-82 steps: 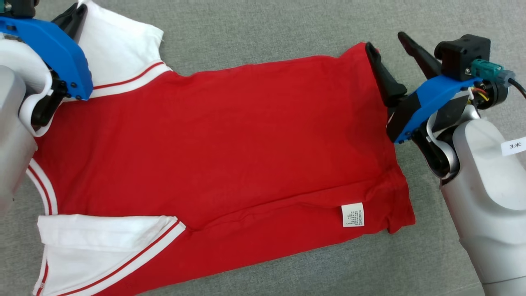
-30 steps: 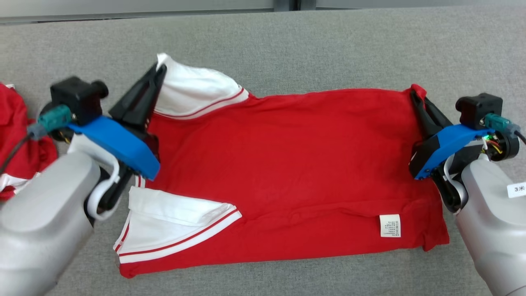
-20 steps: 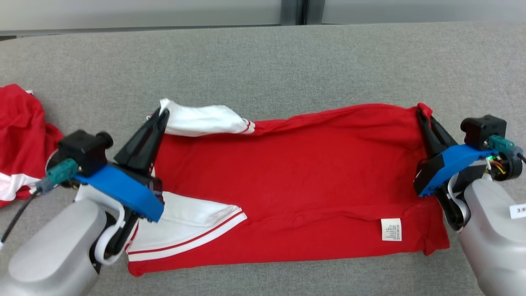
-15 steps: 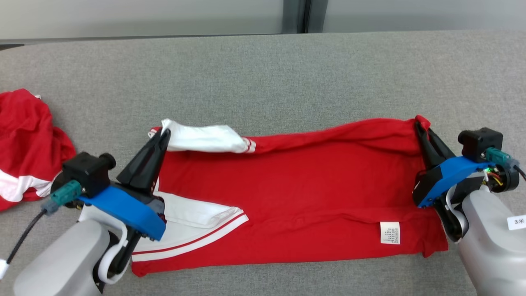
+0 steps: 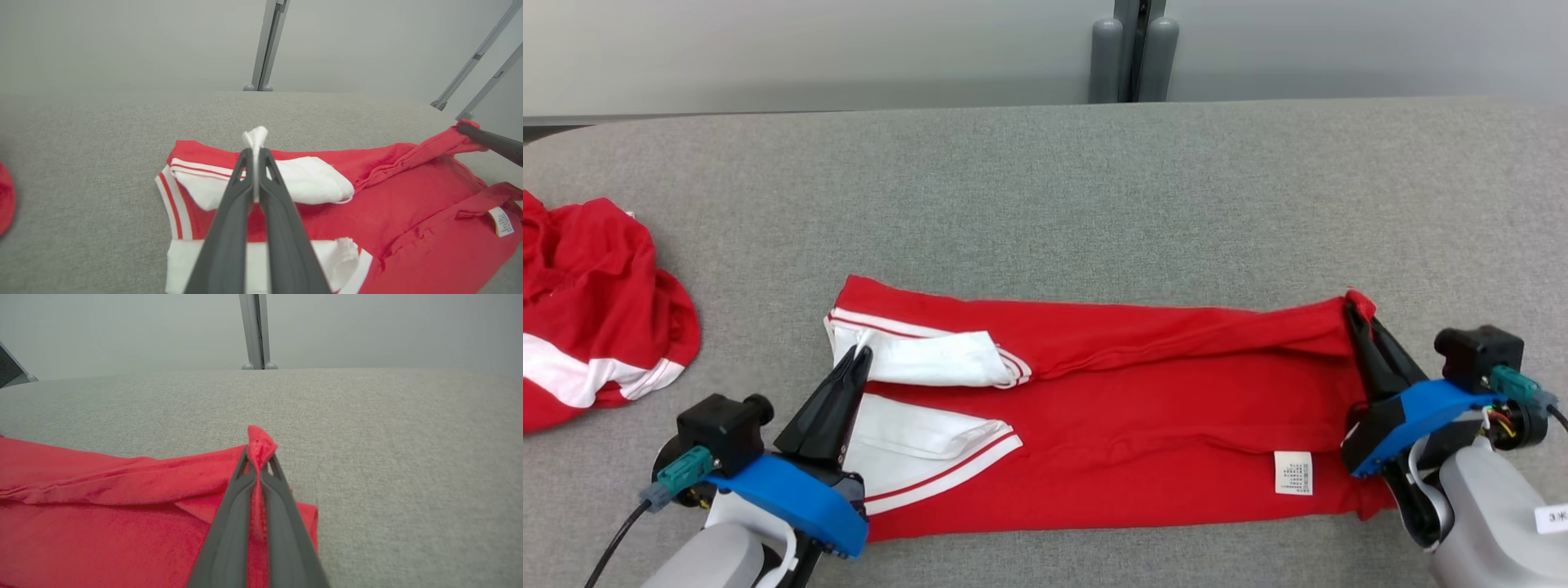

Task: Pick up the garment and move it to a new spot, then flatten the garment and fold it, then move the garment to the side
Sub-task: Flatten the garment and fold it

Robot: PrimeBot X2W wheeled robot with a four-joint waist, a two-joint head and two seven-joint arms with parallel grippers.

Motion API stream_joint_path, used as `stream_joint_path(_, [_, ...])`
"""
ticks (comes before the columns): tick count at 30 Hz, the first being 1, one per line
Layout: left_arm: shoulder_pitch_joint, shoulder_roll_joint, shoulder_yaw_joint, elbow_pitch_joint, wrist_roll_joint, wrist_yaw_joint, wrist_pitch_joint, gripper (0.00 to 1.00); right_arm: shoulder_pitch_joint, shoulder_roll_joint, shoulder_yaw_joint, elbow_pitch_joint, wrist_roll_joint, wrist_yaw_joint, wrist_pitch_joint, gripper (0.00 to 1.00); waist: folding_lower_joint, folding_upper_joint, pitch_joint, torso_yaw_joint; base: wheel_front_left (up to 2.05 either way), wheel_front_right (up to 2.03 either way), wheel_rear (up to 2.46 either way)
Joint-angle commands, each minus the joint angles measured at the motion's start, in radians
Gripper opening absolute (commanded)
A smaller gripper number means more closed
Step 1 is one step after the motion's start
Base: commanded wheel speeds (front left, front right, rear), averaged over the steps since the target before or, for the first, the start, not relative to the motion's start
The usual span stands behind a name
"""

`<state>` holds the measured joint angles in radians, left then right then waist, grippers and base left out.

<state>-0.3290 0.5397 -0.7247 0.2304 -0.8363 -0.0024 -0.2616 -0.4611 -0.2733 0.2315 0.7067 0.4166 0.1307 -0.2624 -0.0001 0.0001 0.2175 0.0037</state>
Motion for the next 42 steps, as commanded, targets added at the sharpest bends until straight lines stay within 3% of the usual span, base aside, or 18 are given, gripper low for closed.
stream_joint_path(1, [0.016,-0.001,0.013,0.008,0.012,-0.007,-0.005,0.00,0.024,0.002,-0.008,-0.012,0.002,0.000,-0.003,0.00,0.0001,-0.0001,-0.004,0.000,0.00,0.00,0.00])
stream_joint_path(8, [0.080,-0.039,0.067,0.050,0.038,-0.023,-0.005,0.00,0.104,0.015,-0.037,-0.073,0.004,0.000,-0.003,0.00,0.0001,-0.0001,-0.029,0.002,0.00,0.00,0.00])
stream_joint_path(9, [0.088,-0.045,0.074,0.056,0.042,-0.026,-0.004,0.01,0.111,0.017,-0.040,-0.088,0.006,0.000,-0.003,0.92,0.0001,-0.0001,-0.031,0.002,0.00,0.00,0.00])
stream_joint_path(10, [0.094,-0.051,0.086,0.059,0.048,-0.026,-0.005,0.47,0.123,0.020,-0.043,-0.098,0.010,0.000,-0.003,1.00,0.0001,-0.0001,-0.034,0.003,0.00,0.00,0.00])
stream_joint_path(11, [0.101,-0.059,0.098,0.060,0.052,-0.024,-0.005,1.00,0.135,0.020,-0.045,-0.108,0.009,0.000,-0.003,1.00,0.0001,-0.0001,-0.037,0.002,0.00,0.00,0.00])
stream_joint_path(18, [0.162,-0.114,0.209,0.051,0.106,-0.025,-0.005,1.00,0.190,0.019,-0.092,-0.197,0.014,0.000,-0.003,1.00,0.0001,-0.0001,-0.047,0.002,0.00,0.00,0.00])
stream_joint_path(23, [0.201,-0.167,0.337,0.006,0.203,-0.019,-0.004,1.00,0.207,0.016,-0.115,-0.226,0.003,0.000,-0.003,1.00,0.0001,-0.0001,-0.052,0.002,0.00,0.00,0.00])
stream_joint_path(30, [0.257,-0.272,0.535,-0.083,0.392,-0.010,-0.004,1.00,0.179,0.029,-0.130,-0.121,-0.029,0.000,0.000,1.00,0.0001,-0.0001,-0.056,0.011,0.00,0.00,0.00])
stream_joint_path(42, [0.308,-0.398,0.744,-0.135,0.603,-0.041,-0.004,1.00,0.148,0.061,-0.138,0.032,-0.060,0.000,0.032,1.00,0.0001,-0.0001,-0.043,0.013,0.00,0.00,0.00])
